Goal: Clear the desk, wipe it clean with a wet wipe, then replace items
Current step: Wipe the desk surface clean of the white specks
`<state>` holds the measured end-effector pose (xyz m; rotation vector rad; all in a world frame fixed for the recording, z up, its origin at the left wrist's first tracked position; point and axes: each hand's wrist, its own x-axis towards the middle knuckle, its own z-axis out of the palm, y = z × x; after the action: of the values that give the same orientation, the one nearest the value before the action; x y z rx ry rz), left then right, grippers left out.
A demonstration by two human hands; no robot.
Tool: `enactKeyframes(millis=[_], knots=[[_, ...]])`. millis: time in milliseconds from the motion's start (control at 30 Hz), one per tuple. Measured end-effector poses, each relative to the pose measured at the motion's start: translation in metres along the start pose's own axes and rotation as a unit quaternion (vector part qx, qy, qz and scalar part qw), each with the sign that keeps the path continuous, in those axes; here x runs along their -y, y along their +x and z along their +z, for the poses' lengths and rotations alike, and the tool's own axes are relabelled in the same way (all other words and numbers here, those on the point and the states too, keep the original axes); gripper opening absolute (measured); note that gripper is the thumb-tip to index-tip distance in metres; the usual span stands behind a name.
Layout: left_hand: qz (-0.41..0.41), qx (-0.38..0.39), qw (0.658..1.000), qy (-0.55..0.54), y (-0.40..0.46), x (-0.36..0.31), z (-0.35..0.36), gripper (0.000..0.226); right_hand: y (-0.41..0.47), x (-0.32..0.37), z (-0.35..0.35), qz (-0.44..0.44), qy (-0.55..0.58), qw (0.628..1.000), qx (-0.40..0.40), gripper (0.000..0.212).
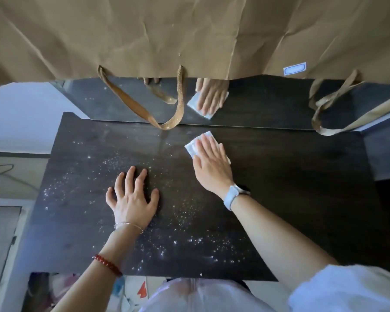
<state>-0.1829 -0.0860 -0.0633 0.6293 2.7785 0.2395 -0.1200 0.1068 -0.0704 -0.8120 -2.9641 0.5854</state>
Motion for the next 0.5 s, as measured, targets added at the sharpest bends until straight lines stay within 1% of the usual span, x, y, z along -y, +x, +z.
enactKeyframes(millis=[33,67,100,167,200,267,333,433,500], knots=[[-0.003,0.001,1.0,-0.002,0.0,-0.001,-0.001,0.068,-0.004,-0.017,-0.007,0.016,-0.003,1.0,-0.023,0.047],[-0.004,0.002,1.0,-0.005,0.0,-0.001,-0.002,0.067,-0.007,-0.037,-0.014,0.052,-0.016,0.997,-0.05,0.047],[-0.005,0.004,1.0,-0.006,0.0,-0.001,-0.004,0.067,-0.011,-0.056,-0.021,0.103,-0.028,0.992,-0.073,0.049],[-0.001,0.006,1.0,-0.006,0.001,-0.001,-0.006,0.066,-0.013,-0.083,-0.031,0.208,-0.016,0.973,-0.099,0.058],[0.005,0.009,1.0,-0.002,0.001,0.001,-0.008,0.066,-0.011,-0.086,-0.033,0.252,0.005,0.962,-0.106,0.058],[0.016,0.022,1.0,0.0,0.002,0.005,-0.011,0.064,-0.001,-0.073,-0.029,0.321,0.043,0.939,-0.111,0.052],[0.023,0.032,0.999,-0.026,0.004,0.012,-0.017,0.063,0.011,-0.045,-0.019,0.343,0.057,0.931,-0.108,0.05],[0.051,0.016,0.992,-0.116,0.01,0.03,-0.031,0.059,0.025,0.01,0.006,0.299,0.056,0.947,-0.105,0.054],[0.063,-0.015,0.988,-0.143,0.017,0.049,-0.041,0.057,0.037,0.052,0.023,0.269,0.06,0.956,-0.104,0.056]])
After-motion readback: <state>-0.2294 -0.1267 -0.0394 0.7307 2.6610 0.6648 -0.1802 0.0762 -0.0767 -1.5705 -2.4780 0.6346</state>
